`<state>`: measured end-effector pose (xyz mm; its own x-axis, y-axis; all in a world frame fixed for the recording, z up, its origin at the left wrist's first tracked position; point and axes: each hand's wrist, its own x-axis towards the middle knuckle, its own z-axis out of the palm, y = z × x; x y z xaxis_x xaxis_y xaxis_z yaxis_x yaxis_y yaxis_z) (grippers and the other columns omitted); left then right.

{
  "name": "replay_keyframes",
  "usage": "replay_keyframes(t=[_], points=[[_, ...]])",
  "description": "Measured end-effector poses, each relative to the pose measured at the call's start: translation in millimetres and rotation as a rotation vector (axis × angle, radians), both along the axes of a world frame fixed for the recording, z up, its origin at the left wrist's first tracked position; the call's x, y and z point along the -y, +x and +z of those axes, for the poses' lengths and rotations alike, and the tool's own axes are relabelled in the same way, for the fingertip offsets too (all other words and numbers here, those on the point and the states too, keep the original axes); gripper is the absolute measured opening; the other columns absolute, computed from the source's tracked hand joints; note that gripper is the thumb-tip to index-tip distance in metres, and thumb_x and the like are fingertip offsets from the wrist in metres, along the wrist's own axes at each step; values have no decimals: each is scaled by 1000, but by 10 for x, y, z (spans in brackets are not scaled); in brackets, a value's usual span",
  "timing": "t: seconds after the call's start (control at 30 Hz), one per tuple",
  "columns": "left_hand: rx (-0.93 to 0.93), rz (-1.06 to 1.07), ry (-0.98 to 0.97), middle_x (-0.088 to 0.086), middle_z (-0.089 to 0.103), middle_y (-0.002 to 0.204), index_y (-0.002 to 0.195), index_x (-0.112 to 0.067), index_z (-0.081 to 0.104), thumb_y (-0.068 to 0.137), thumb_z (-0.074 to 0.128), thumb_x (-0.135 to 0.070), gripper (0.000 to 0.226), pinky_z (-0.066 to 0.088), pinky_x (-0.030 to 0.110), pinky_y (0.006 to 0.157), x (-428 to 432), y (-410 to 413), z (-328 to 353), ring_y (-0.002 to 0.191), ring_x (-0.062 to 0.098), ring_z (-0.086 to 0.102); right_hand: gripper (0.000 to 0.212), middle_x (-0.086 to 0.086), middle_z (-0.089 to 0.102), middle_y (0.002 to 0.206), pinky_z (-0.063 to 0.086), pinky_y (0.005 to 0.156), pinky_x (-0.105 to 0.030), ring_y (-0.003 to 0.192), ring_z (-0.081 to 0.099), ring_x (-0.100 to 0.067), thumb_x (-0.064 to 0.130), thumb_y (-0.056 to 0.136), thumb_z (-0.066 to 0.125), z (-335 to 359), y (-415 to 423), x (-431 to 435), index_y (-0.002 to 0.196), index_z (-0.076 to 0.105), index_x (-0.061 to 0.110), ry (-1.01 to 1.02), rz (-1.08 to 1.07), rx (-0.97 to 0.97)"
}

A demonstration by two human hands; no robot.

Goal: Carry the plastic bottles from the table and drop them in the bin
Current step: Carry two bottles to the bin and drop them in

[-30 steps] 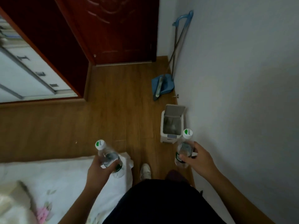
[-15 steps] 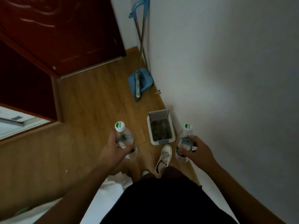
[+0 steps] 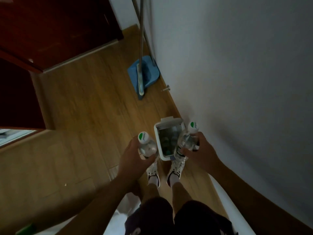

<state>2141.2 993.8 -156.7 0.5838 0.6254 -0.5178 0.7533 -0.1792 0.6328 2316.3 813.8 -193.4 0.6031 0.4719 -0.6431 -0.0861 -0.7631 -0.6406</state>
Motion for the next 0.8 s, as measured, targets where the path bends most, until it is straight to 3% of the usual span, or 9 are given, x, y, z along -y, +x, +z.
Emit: replay_keyframes(t=[0.13, 0.17, 0.27, 0.4, 0.47, 0.57, 0.67, 0.8], points=[[-16, -32, -40, -33, 55, 106, 122, -45, 40, 74, 84, -37, 66, 53, 24, 90, -77, 217, -854, 97, -9, 58, 75, 21, 56, 103, 44, 81, -14, 95, 58, 1, 54, 66, 83, -823, -20, -142, 124, 48, 24, -21, -55, -38], [-5, -54, -57, -34, 55, 103, 120, -49, 38, 74, 84, -38, 66, 52, 20, 87, -86, 277, -1078, 94, -12, 57, 67, 23, 55, 98, 42, 77, -9, 90, 56, 5, 49, 68, 84, -1041, -15, -173, 119, 47, 27, -25, -56, -32], [11, -95, -59, -23, 63, 115, 124, -41, 47, 73, 83, -46, 63, 55, 23, 86, -93, 364, -1714, 103, -4, 62, 54, 26, 52, 95, 36, 69, -7, 85, 52, 11, 31, 78, 82, -1655, 4, -301, 112, 40, 35, -34, -66, 1], [80, -94, 2, -17, 59, 122, 131, -36, 49, 73, 80, -49, 67, 54, 24, 86, -61, 449, -2325, 108, 2, 59, 53, 26, 55, 95, 39, 70, -6, 84, 56, 11, 36, 75, 83, -2265, 3, -461, 110, 43, 36, -6, -130, 75], [106, -114, 3, -17, 58, 123, 131, -37, 48, 73, 77, -51, 67, 55, 23, 84, -4, 462, -2523, 107, -1, 58, 52, 25, 58, 97, 43, 70, -4, 85, 60, 12, 38, 72, 85, -2476, -53, -480, 107, 45, 39, 4, -145, 91], [133, -138, -5, -13, 60, 127, 131, -38, 48, 73, 77, -47, 66, 61, 32, 84, 110, 409, -2732, 110, 2, 62, 67, 13, 62, 115, 47, 83, -17, 101, 62, -1, 48, 66, 84, -2665, -124, -436, 118, 43, 40, -2, -147, 115], [156, -155, -15, -6, 63, 129, 134, -31, 52, 75, 79, -40, 66, 62, 38, 85, 184, 330, -2867, 116, 10, 65, 62, 18, 60, 114, 44, 86, -16, 100, 59, 6, 48, 67, 81, -2720, -166, -330, 112, 39, 51, 7, -130, 98], [116, -170, -41, -10, 60, 130, 132, -41, 47, 74, 82, -34, 68, 62, 40, 84, 192, 339, -2854, 114, 12, 65, 70, 17, 57, 112, 42, 88, -19, 103, 56, -1, 31, 68, 83, -2733, -196, -207, 127, 45, 32, -61, -87, 92]])
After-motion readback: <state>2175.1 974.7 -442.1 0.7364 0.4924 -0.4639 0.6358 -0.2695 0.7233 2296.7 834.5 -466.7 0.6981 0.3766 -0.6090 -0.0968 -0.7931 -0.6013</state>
